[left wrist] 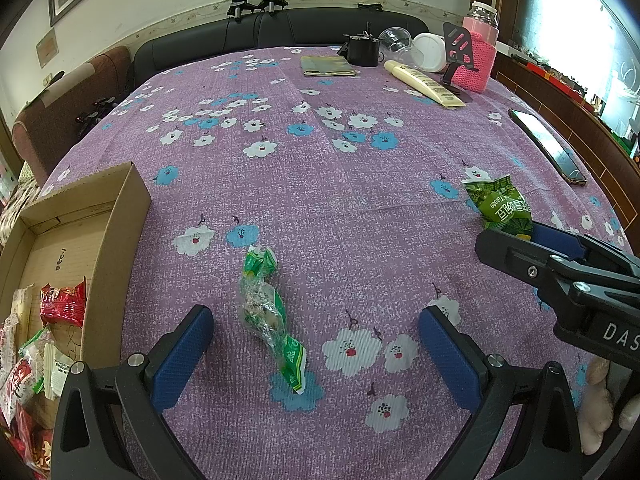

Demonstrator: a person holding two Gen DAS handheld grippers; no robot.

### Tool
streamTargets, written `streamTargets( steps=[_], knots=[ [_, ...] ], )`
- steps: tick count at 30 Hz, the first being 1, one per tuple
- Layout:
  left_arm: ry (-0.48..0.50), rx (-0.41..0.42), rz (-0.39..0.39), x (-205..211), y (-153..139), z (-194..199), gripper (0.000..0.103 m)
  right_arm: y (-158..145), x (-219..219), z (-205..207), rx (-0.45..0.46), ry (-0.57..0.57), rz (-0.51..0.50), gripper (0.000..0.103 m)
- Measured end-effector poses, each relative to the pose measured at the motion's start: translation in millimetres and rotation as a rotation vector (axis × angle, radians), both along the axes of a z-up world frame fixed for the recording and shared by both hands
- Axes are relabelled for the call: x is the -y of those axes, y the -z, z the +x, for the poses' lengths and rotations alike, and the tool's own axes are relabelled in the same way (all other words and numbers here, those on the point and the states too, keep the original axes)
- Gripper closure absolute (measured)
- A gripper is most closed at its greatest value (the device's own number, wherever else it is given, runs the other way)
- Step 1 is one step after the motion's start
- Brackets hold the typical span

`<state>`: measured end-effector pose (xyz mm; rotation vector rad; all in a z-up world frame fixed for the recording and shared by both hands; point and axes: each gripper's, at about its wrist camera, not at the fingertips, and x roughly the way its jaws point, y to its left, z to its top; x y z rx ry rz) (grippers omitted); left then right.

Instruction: Organize snacks

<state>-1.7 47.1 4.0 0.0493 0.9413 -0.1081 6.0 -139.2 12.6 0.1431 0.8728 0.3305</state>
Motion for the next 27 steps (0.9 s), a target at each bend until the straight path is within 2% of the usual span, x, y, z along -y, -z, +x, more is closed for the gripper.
streamTargets(
  steps=[4,7,9,13,15,17,19,20,22,23,27],
  knots=[
    [-0.030,-0.001,-0.002,2,0,-1,0.000,0,-5,2,-0.004,-0.011,-0.041,0.035],
    [-0.042,-0.001,-0.003,3,-1,-1,0.000,0,-20,2,-0.004,-0.014,-0.152,0.035],
    [-0.047,-0.002,-0.004,4,2,-2,0.000,0,-26,4,-0.014,0.003,-0.189,0.035],
    [0.008,-0.037,-0.035,1,1,-7,0.000,2,-35,6,-0.017,0.050,-0.251,0.035],
    [0.026,-0.044,-0.094,-5,-1,-10,0.000,2,-34,5,-0.006,0.050,-0.246,0.036],
    [0.068,-0.090,-0.147,-11,-5,-10,0.000,2,-26,5,-0.006,0.048,-0.199,0.038],
    [0.104,-0.129,-0.237,-22,-9,-10,0.001,1,-22,6,-0.004,0.050,-0.200,0.048],
    [0.111,-0.135,-0.307,-31,-10,-10,0.001,0,-21,6,-0.004,0.049,-0.205,0.050],
    [0.117,-0.135,-0.359,-39,-11,-9,0.002,0,-20,7,-0.010,0.044,-0.199,0.053],
    [0.112,-0.129,-0.360,-40,-11,-8,0.005,-1,-18,8,-0.015,0.040,-0.190,0.053],
    [0.086,-0.093,-0.266,-30,-12,1,0.009,-1,-15,9,-0.021,0.027,-0.182,0.057]
  ],
)
